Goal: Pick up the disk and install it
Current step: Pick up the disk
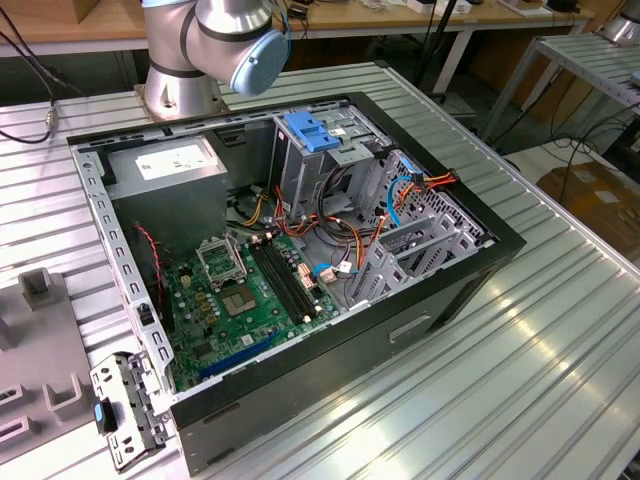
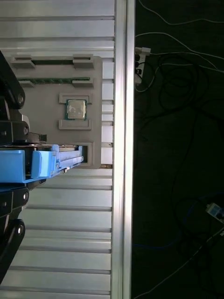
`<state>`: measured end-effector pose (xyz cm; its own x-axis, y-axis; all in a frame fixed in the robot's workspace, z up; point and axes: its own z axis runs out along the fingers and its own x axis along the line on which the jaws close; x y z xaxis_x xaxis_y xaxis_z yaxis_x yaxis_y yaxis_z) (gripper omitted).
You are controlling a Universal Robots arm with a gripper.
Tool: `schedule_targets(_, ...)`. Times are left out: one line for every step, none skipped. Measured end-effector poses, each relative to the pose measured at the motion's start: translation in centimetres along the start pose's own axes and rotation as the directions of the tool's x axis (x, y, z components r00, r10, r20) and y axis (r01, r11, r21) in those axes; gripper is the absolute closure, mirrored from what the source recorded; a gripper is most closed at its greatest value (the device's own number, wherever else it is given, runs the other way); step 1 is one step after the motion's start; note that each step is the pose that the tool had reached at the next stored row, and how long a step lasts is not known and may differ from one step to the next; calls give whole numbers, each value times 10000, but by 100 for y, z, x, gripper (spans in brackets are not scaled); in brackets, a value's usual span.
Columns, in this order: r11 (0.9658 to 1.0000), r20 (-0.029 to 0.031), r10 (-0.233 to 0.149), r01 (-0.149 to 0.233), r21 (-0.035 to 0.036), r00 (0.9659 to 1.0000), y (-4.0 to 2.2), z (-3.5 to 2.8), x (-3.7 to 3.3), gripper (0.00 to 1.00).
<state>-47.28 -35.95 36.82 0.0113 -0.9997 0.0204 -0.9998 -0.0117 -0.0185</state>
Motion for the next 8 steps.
schedule_targets(10000,1,0,0,1,10000,0,-3,0,63)
schedule_targets(10000,1,0,0,2,10000,-1,-5,0,63)
schedule_targets(10000,0,0,0,0,10000,-1,-6,0,63)
schedule_targets(10000,0,0,0,-1,10000,-1,-7,0,63)
schedule_targets(10000,0,0,0,0,10000,-1,-7,0,63)
schedule_targets(10000,0,0,0,-1,10000,-1,-7,0,63)
schedule_targets(10000,0,0,0,-1,10000,-1,-8,0,63)
schedule_targets(10000,0,0,0,-1,10000,-1,-8,0,63)
